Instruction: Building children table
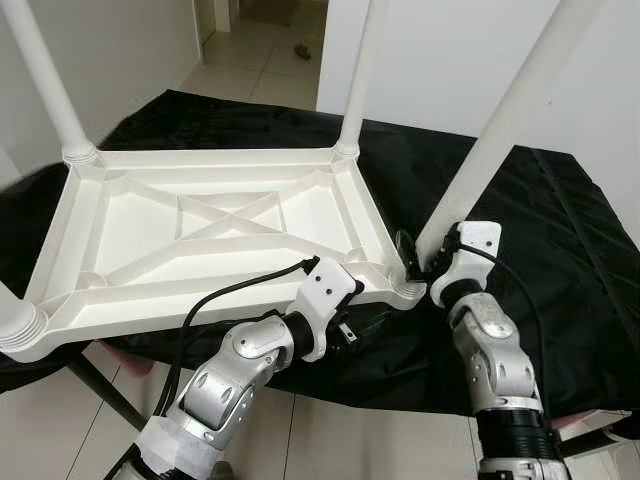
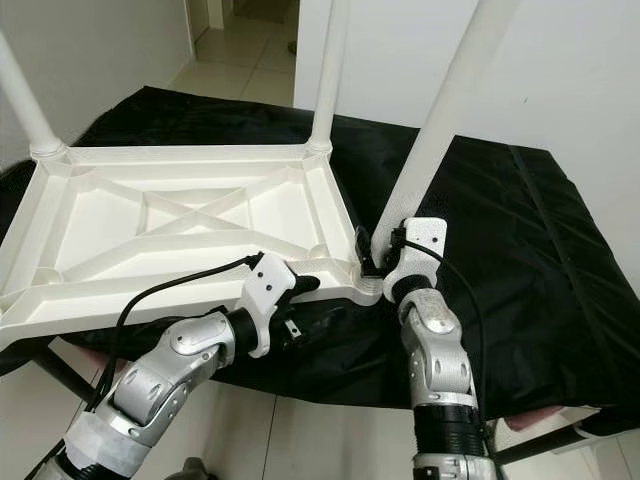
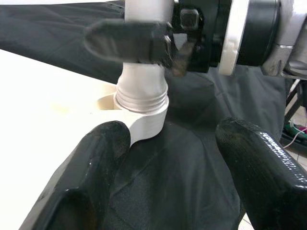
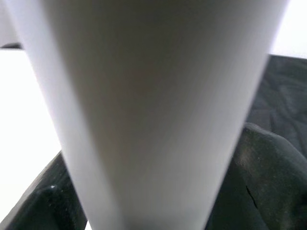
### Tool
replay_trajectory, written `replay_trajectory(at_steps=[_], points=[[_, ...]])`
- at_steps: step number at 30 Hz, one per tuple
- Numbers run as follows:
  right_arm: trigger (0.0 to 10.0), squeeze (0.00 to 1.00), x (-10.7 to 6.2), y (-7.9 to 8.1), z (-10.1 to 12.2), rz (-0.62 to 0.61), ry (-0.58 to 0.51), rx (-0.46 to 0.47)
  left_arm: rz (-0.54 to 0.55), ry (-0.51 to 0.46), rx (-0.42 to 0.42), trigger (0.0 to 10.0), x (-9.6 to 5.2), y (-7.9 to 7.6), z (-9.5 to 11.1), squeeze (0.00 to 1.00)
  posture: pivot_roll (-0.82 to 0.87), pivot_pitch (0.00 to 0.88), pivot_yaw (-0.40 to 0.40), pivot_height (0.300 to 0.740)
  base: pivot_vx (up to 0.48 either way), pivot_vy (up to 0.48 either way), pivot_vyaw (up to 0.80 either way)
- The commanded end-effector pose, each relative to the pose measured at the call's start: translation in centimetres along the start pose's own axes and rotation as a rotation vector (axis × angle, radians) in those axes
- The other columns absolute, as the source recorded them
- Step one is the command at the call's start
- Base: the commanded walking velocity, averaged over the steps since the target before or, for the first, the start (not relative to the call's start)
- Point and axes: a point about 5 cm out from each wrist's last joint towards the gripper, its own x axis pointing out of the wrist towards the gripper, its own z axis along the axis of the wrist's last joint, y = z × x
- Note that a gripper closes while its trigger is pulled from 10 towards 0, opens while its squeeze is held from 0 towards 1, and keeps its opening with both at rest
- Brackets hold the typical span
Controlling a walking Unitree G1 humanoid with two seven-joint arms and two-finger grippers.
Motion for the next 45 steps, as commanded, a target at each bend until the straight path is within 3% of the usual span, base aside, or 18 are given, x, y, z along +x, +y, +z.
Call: replay_trajectory(at_steps=[1, 7, 11, 12, 21, 29, 32, 37, 40, 41, 43, 45], points=[[10.0, 0.0, 0.2, 0.3, -0.9, 0.101, 0.031, -0.027, -0.053, 0.012, -0.003, 10.0, 0.3, -0.5, -0.4, 0.0, 0.05, 0.008, -0.071, 0.74, 0.0, 0.0, 0.0], [10.0, 0.0, 0.6, 0.6, -2.9, 0.26, 0.081, -0.075, -0.051, 0.022, -0.019, 10.0, 0.1, -0.7, -0.8, 0.0, 0.05, 0.005, -0.066, 0.74, 0.0, 0.0, 0.0], [10.0, 0.0, 0.8, 0.7, -3.0, 0.283, 0.087, -0.065, -0.047, 0.026, -0.019, 10.0, 0.0, -0.6, -1.0, 0.0, 0.06, 0.001, -0.064, 0.74, 0.0, 0.0, 0.0], [0.0, 0.0, 1.0, 0.5, -3.3, 0.292, 0.099, -0.073, -0.044, 0.029, -0.017, 10.0, -0.1, -0.6, -1.0, 0.0, 0.06, 0.0, -0.064, 0.74, 0.0, 0.0, 0.0], [0.0, 0.0, 1.7, -0.5, -3.8, 0.327, 0.118, -0.103, -0.024, 0.035, 0.004, 10.0, -0.4, -0.3, -1.1, 0.0, 0.08, 0.0, -0.077, 0.74, 0.0, 0.0, 0.0], [0.0, 0.0, 1.6, -1.0, -4.1, 0.226, 0.107, -0.058, -0.018, 0.033, 0.001, 10.0, -0.3, -0.4, -1.1, 0.0, 0.08, 0.0, -0.083, 0.74, 0.0, 0.0, 0.0], [0.0, 0.0, 1.3, -1.4, -4.6, 0.063, 0.118, -0.028, -0.012, 0.028, 0.01, 10.0, -0.2, -0.5, -1.0, 0.0, 0.08, 0.0, -0.085, 0.74, 0.0, 0.0, 0.0], [0.0, 0.0, 1.0, -1.5, -5.0, -0.026, 0.126, -0.01, -0.013, 0.027, 0.012, 10.0, -0.1, -0.6, -1.0, 0.0, 0.07, 0.0, -0.085, 0.74, 0.0, 0.0, 0.0], [0.0, 0.0, -0.5, -1.6, -5.5, -0.312, 0.128, -0.003, -0.02, 0.026, 0.018, 10.0, 0.0, -0.9, -1.0, 0.0, 0.07, 0.0, -0.097, 0.74, 0.0, 0.0, 0.0], [0.0, 0.0, -0.5, -1.6, -5.5, -0.312, 0.128, -0.003, -0.02, 0.026, 0.018, 10.0, 0.0, -0.9, -1.0, 0.0, 0.07, 0.0, -0.097, 0.74, 0.0, 0.0, 0.0], [0.0, 0.0, -1.7, -1.0, -5.3, -0.468, 0.112, -0.006, -0.026, 0.027, 0.015, 10.0, -0.1, -1.1, -1.1, 0.0, 0.07, 0.0, -0.101, 0.74, 0.0, 0.0, 0.0], [0.0, 0.0, -2.1, -0.6, -5.2, -0.524, 0.106, 0.014, -0.03, 0.027, 0.013, 10.0, -0.1, -1.2, -1.1, 0.0, 0.06, 0.0, -0.101, 0.74, 0.0, 0.0, 0.0]])
